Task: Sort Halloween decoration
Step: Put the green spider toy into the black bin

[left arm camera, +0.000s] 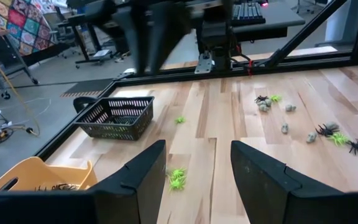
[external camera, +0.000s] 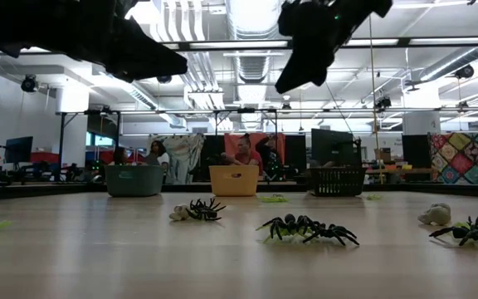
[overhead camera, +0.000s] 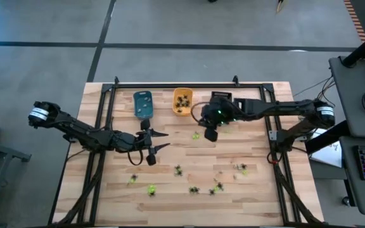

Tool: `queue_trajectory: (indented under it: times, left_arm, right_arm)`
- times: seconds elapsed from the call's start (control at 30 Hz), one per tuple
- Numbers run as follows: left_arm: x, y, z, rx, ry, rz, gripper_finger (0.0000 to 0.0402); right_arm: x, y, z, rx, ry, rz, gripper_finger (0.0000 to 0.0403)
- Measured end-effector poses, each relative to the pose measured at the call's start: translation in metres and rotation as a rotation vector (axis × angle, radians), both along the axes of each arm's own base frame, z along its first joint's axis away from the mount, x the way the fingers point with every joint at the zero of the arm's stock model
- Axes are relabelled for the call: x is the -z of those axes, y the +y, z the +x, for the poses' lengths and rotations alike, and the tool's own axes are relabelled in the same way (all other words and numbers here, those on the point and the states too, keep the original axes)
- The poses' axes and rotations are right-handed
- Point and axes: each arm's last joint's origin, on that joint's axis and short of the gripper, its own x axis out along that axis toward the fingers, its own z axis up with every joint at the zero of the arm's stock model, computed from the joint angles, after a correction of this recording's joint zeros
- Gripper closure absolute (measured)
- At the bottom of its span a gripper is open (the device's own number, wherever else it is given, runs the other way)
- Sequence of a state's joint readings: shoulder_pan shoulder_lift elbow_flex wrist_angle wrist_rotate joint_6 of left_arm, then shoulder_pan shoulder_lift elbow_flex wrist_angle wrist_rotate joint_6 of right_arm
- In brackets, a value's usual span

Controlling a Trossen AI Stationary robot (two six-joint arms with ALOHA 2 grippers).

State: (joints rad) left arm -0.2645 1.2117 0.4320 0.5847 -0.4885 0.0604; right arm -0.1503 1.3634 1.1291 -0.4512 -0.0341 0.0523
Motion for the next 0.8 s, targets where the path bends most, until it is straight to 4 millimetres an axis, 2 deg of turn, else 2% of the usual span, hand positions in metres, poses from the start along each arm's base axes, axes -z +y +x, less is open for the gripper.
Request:
queue_trajectory:
  times: [0.17, 0.37, 0.6, 0.8]
  left_arm:
    - [0.004, -0.003, 0.017, 0.000, 0.030, 0.032, 0.0243]
    - [0.012, -0.002, 0.049, 0.065, 0.093, 0.073, 0.0247]
    - [0.026, 0.021, 0.081, 0.129, 0.155, 0.058, 0.0247]
    - [0.036, 0.041, 0.100, 0.126, 0.201, 0.117, 0.0247]
  right_arm:
    - [0.004, 0.016, -0.018, -0.012, -0.017, 0.025, 0.0330]
    - [0.017, 0.024, -0.037, 0.002, -0.049, 0.060, 0.0330]
    - [0.030, 0.025, -0.048, 0.017, -0.066, 0.076, 0.0330]
    - [0.036, 0.025, -0.049, -0.009, -0.069, 0.045, 0.0330]
